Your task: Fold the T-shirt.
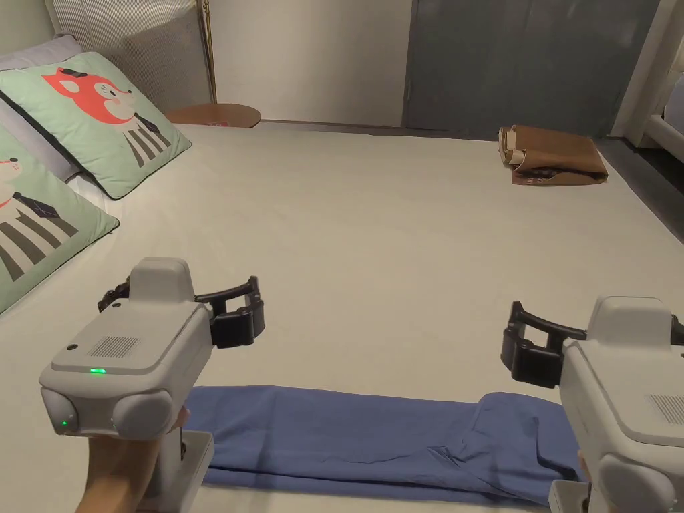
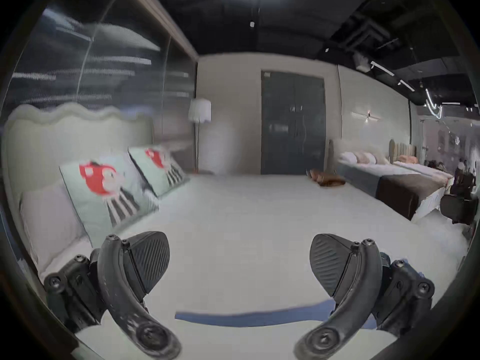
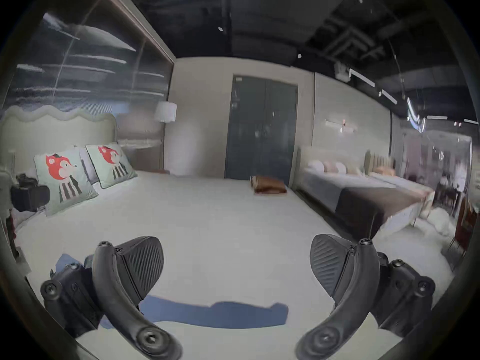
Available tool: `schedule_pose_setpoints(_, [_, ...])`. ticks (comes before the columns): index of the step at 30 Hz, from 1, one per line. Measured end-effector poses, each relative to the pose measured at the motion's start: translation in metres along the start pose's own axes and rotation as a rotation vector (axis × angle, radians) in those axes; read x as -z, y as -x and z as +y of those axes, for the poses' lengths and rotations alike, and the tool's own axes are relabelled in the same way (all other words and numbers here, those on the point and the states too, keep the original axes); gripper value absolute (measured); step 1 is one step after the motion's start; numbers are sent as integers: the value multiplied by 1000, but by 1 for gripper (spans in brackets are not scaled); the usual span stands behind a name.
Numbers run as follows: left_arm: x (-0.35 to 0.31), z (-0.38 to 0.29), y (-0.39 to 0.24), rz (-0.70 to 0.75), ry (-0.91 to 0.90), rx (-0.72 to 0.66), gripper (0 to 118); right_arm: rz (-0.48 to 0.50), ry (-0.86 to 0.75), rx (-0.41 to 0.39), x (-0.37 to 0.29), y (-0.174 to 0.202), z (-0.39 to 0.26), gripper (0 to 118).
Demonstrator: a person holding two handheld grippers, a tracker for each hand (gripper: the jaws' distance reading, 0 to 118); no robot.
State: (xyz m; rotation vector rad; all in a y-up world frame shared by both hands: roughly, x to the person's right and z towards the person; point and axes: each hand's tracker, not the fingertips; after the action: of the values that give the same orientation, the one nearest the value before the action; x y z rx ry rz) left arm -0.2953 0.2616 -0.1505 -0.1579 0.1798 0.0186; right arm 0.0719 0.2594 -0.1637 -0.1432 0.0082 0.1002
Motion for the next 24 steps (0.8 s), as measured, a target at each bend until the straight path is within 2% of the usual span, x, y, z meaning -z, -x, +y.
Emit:
schedule_pose_setpoints(2, [-3, 3, -7, 5, -45, 17, 103, -4, -28, -15, -5, 9, 6, 100])
schedule_pose_setpoints(3, [-3, 2, -9, -6, -50, 9, 92, -1, -38, -16, -6, 12, 7, 85])
schedule_pose_setpoints(4, [-5, 2, -11, -13, -63, 16, 58, -3, -51, -20, -7, 15, 7, 57])
schedule_pose_setpoints(5, [-5, 1, -13, -15, -66, 15, 23, -6, -54, -24, -6, 18, 7, 35])
schedule_pose_setpoints(6, [-4, 1, -15, -10, -67, 16, 0, -6, -56, -26, -9, 19, 8, 16])
schedule_pose_setpoints(7, [-2, -2, -14, -11, -65, 21, 0, -1, -61, -35, -8, 21, 8, 1])
schedule_pose_setpoints(10, [-1, -8, -12, -45, -78, 3, 0, 10, -88, -56, -13, 26, 9, 0])
schedule_pose_setpoints(17, [10, -17, 4, -59, -3, -8, 0, 27, -93, -40, -12, 31, 11, 0])
schedule_pose_setpoints(24, [39, -34, 68, -231, 353, -288, 0, 42, -85, -21, -8, 35, 15, 0])
